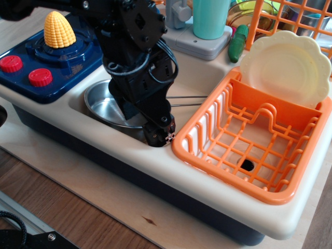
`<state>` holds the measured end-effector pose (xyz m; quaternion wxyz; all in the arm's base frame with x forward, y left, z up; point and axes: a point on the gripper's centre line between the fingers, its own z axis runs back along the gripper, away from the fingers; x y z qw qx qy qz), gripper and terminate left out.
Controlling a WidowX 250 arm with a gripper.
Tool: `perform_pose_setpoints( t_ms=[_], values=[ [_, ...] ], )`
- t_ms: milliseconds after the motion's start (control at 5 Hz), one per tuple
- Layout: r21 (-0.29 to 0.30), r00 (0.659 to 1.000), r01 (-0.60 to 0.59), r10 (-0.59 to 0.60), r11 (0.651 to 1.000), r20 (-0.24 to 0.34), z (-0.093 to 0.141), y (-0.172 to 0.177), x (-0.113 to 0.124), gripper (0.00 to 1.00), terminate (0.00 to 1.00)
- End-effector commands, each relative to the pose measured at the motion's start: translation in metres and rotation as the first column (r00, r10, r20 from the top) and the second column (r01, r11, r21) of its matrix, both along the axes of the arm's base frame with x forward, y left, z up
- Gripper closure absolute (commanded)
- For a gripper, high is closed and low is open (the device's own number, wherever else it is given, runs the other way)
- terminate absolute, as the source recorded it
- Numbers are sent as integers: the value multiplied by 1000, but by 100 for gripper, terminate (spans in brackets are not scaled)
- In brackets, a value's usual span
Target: Put pan from sink into drying rack
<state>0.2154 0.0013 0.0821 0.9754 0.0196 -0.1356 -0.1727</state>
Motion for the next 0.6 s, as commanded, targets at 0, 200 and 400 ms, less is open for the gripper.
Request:
perform_pose_setpoints(
  t_ms=[0,200,400],
  values=[
    [-10,1000,16,-16,1000,11,-7,4,4,100,0],
    [3,1000,14,-14,1000,9,-4,5,5,100,0],
    [37,1000,13,-13,999,-10,10,9,8,100,0]
  ],
)
